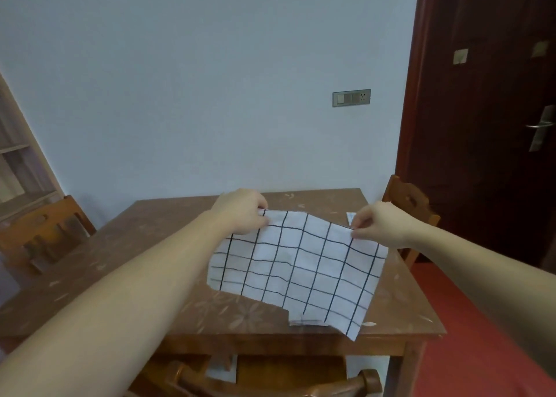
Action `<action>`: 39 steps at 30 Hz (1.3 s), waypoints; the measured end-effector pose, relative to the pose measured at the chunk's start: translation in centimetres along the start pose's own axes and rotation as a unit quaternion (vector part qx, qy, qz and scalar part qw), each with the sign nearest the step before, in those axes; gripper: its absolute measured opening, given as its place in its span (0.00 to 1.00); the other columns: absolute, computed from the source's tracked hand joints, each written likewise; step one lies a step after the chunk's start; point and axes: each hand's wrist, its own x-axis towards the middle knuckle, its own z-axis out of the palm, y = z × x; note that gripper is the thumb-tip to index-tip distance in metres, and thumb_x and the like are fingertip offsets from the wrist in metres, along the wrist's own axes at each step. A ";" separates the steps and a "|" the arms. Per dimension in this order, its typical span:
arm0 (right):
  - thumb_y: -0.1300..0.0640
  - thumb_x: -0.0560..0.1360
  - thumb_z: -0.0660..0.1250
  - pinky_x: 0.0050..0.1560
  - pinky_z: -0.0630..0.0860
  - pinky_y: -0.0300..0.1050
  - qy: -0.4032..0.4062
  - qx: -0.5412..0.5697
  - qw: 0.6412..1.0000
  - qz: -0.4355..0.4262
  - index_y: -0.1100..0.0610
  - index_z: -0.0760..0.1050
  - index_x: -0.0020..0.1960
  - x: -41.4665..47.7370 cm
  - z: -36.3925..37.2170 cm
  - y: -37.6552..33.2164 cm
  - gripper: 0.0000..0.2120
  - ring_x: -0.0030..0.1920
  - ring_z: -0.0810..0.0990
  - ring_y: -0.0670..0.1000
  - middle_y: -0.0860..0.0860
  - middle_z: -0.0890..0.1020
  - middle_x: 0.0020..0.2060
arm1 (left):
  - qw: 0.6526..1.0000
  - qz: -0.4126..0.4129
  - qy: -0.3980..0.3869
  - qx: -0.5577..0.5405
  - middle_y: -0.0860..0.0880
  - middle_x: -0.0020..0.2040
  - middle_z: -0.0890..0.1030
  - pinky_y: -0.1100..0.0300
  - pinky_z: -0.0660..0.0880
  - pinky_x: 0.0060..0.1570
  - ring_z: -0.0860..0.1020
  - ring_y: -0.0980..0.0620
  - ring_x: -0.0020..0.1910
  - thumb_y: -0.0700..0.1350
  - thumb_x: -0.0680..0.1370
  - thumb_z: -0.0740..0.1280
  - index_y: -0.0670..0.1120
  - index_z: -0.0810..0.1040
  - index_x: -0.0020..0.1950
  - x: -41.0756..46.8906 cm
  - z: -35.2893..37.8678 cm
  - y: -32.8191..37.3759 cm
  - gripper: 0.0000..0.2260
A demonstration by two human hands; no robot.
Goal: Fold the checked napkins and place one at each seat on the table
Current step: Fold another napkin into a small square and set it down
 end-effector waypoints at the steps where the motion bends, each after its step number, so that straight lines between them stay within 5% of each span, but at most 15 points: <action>1: 0.56 0.74 0.72 0.41 0.74 0.39 0.009 0.011 1.000 -0.014 0.54 0.82 0.38 0.1 0.0 -0.4 0.06 0.41 0.81 0.48 0.47 0.83 0.37 | 1.000 0.010 -0.017 0.004 0.55 0.52 0.79 0.57 0.70 0.51 0.75 0.51 0.52 0.54 0.75 0.68 0.54 0.80 0.55 0.0 0.2 0.4 0.10; 4: 0.54 0.74 0.72 0.43 0.77 0.43 0.013 0.025 0.999 -0.046 0.52 0.81 0.37 0.4 0.0 -1.2 0.07 0.42 0.81 0.48 0.48 0.84 0.37 | 0.995 0.047 -0.047 -0.069 0.58 0.51 0.79 0.54 0.73 0.57 0.77 0.53 0.56 0.58 0.72 0.72 0.57 0.76 0.61 0.1 1.2 2.3 0.19; 7: 0.54 0.74 0.71 0.43 0.75 0.41 -0.003 0.006 0.996 -0.083 0.53 0.80 0.38 0.5 -0.2 -2.1 0.07 0.41 0.81 0.45 0.46 0.84 0.37 | 0.984 0.054 -0.052 -0.159 0.56 0.63 0.77 0.51 0.71 0.64 0.74 0.53 0.63 0.58 0.70 0.74 0.58 0.69 0.70 0.0 2.7 4.5 0.30; 9: 0.54 0.75 0.70 0.41 0.73 0.39 -0.009 -0.015 0.995 -0.099 0.51 0.78 0.37 0.2 -0.7 -2.8 0.09 0.39 0.79 0.42 0.44 0.82 0.37 | 0.972 0.072 -0.050 -0.217 0.56 0.62 0.78 0.57 0.71 0.62 0.74 0.55 0.63 0.55 0.70 0.75 0.57 0.74 0.65 0.1 3.6 5.9 0.24; 12: 0.54 0.76 0.69 0.39 0.70 0.39 -0.007 -0.043 0.993 -0.109 0.44 0.71 0.33 -0.2 -1.8 -3.8 0.14 0.37 0.76 0.43 0.42 0.77 0.34 | 0.956 0.103 -0.037 -0.272 0.57 0.39 0.81 0.63 0.71 0.42 0.78 0.56 0.43 0.50 0.74 0.72 0.57 0.79 0.41 0.1 4.4 7.3 0.03; 16: 0.57 0.74 0.70 0.32 0.63 0.33 -0.025 -0.109 0.990 -0.081 0.45 0.67 0.31 -0.8 -3.7 -4.1 0.18 0.32 0.71 0.44 0.44 0.73 0.30 | 0.962 0.103 -0.012 -0.254 0.55 0.30 0.75 0.60 0.68 0.34 0.72 0.57 0.31 0.44 0.76 0.67 0.52 0.81 0.39 0.6 4.8 7.4 0.07; 20: 0.59 0.72 0.70 0.30 0.65 0.30 -0.021 -0.126 0.991 -0.042 0.52 0.79 0.35 -1.4 -4.5 -2.9 0.08 0.36 0.76 0.49 0.46 0.78 0.32 | 0.968 0.079 -0.013 -0.236 0.53 0.27 0.69 0.59 0.61 0.30 0.65 0.54 0.28 0.41 0.76 0.63 0.50 0.67 0.27 0.6 5.0 6.6 0.17; 25: 0.57 0.74 0.71 0.45 0.78 0.46 0.064 0.058 0.996 -0.015 0.53 0.85 0.43 -1.0 -4.8 -2.7 0.03 0.40 0.82 0.52 0.50 0.84 0.36 | 0.956 0.072 -0.036 -0.283 0.50 0.32 0.68 0.58 0.60 0.33 0.64 0.51 0.31 0.41 0.77 0.61 0.45 0.67 0.32 0.1 5.9 5.9 0.13; 27: 0.57 0.75 0.70 0.41 0.77 0.39 0.081 0.107 0.991 -0.023 0.53 0.85 0.45 -0.6 -4.8 -3.1 0.04 0.38 0.82 0.42 0.48 0.85 0.38 | 0.941 0.068 -0.043 -0.328 0.50 0.34 0.69 0.58 0.63 0.33 0.66 0.51 0.33 0.43 0.78 0.63 0.45 0.70 0.36 -0.2 6.4 5.9 0.11; 30: 0.59 0.76 0.68 0.30 0.66 0.27 0.084 0.144 0.985 -0.031 0.54 0.84 0.45 -0.2 -4.5 -4.0 0.05 0.26 0.73 0.37 0.41 0.78 0.27 | 0.901 0.061 -0.026 -0.429 0.55 0.39 0.81 0.60 0.73 0.41 0.78 0.53 0.40 0.49 0.78 0.66 0.50 0.80 0.42 -0.6 6.7 6.6 0.07; 33: 0.58 0.76 0.67 0.32 0.68 0.32 0.096 0.151 0.983 -0.036 0.54 0.83 0.45 0.2 -4.2 -4.7 0.06 0.28 0.73 0.39 0.45 0.80 0.31 | 0.865 0.035 -0.008 -0.500 0.58 0.37 0.83 0.61 0.74 0.42 0.79 0.60 0.37 0.47 0.79 0.67 0.50 0.83 0.42 -0.7 6.3 7.0 0.08; 37: 0.58 0.76 0.66 0.33 0.67 0.33 0.141 0.137 0.980 -0.043 0.52 0.83 0.46 0.5 -5.0 -5.4 0.07 0.33 0.75 0.41 0.45 0.81 0.37 | 0.889 0.010 -0.052 -0.456 0.51 0.30 0.68 0.58 0.62 0.33 0.66 0.51 0.30 0.50 0.77 0.69 0.46 0.72 0.34 -0.9 6.8 6.2 0.15; 39: 0.58 0.77 0.65 0.37 0.68 0.35 0.167 0.120 0.978 -0.038 0.52 0.82 0.48 0.9 -5.4 -5.5 0.07 0.38 0.76 0.43 0.43 0.81 0.38 | 0.888 -0.003 -0.074 -0.454 0.44 0.32 0.69 0.58 0.65 0.33 0.68 0.47 0.31 0.53 0.75 0.70 0.43 0.71 0.37 -1.1 6.8 6.0 0.17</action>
